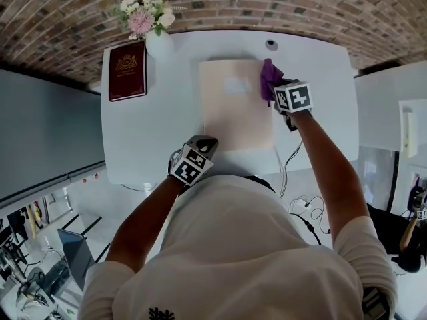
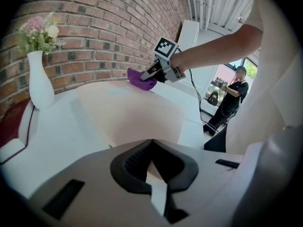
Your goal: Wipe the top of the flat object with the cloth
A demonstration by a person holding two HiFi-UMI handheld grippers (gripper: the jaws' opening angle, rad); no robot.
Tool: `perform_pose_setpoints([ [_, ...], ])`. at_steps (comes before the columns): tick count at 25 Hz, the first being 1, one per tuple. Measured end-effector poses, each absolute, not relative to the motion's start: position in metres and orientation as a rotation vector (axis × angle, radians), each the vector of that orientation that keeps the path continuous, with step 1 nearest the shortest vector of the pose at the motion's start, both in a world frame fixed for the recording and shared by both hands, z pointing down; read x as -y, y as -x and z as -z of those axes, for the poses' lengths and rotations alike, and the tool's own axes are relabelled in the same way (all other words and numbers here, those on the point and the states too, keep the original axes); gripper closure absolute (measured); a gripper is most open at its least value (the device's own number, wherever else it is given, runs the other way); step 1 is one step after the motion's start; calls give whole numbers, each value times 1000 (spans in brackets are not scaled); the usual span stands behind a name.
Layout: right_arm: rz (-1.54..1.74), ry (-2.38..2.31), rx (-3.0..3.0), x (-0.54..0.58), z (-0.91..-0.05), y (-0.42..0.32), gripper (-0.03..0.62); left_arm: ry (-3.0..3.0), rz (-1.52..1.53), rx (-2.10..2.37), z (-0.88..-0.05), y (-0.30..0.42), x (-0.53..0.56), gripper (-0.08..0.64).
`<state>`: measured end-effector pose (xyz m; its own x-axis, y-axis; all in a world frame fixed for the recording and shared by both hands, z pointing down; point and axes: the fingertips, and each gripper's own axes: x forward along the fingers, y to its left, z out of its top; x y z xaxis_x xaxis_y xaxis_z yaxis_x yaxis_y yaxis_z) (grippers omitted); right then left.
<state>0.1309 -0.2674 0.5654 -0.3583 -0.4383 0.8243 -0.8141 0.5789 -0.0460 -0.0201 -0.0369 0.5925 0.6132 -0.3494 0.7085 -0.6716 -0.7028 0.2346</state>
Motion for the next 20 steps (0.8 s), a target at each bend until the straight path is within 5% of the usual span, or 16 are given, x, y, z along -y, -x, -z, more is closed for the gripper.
perform_pose_setpoints([
  [20,-605,-632,2225,165,-545,79,508,-2374,-885,774,-598,23,33,537],
])
